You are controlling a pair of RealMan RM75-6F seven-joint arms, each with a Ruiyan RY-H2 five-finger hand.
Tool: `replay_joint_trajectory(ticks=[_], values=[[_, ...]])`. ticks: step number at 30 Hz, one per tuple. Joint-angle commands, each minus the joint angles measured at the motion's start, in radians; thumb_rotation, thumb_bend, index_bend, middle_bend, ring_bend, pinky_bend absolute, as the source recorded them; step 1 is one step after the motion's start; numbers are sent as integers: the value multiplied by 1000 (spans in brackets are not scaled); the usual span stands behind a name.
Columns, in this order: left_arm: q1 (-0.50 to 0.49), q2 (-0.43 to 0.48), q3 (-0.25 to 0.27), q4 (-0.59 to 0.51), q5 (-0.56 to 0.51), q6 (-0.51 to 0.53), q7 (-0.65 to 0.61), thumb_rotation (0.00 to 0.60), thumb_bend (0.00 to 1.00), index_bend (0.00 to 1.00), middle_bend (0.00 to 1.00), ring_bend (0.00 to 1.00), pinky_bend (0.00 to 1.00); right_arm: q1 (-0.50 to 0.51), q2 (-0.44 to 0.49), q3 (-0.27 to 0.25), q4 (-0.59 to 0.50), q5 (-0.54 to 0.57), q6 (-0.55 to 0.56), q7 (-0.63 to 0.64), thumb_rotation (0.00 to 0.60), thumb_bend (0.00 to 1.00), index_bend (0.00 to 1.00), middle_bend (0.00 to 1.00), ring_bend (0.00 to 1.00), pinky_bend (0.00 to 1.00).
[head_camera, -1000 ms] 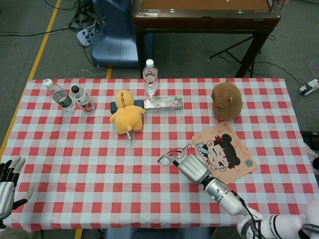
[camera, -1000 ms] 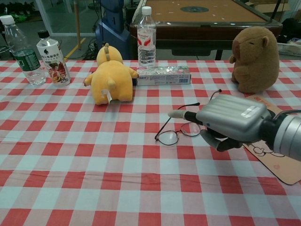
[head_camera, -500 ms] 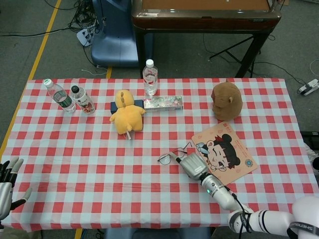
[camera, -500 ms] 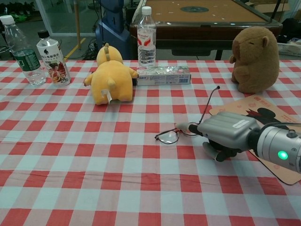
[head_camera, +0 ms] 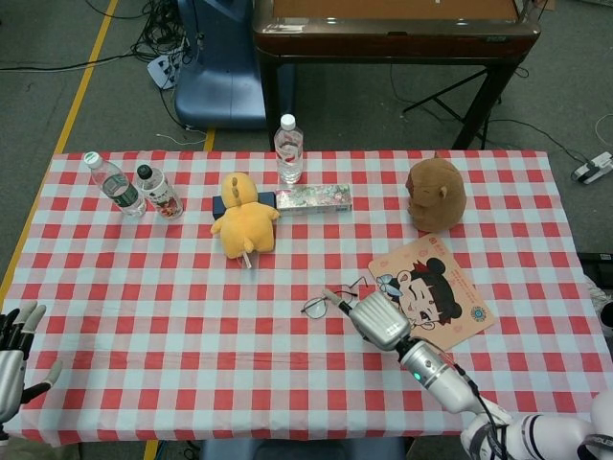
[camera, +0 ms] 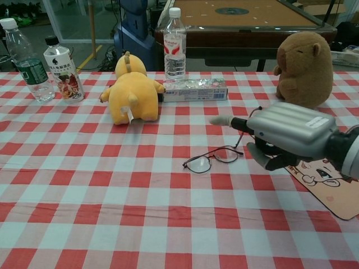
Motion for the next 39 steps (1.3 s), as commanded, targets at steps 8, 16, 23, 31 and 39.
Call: replay_joint_trajectory(ticks=[8,16,23,31,39], values=[[-8,-8,0,-6,-3,-15,16,600,320,0,0,0,0,-168,147,-65,-13,-167,288,183,600,703,0,1000,1000,904],[-17,-14,1,-11,1,-25,28,600,320,0,0,0,0,-188,160,-39,23,-96,233,193,600,703,0,1000,1000,904],[-12,-12,2,-9,-7,-22,27,600,320,0,0,0,0,-148,101,4,91,-50,131,192,600,703,0,1000,1000,904],[-6,-9,0,-1,-19,-20,20,600,320,0,0,0,0,-104,18,41,140,-13,43,166,600,703,0,1000,1000,904],[-2,-13,2,11,-25,-21,10,600,320,0,0,0,0,-73,-33,43,142,1,-24,135,600,703,0,1000,1000,904]])
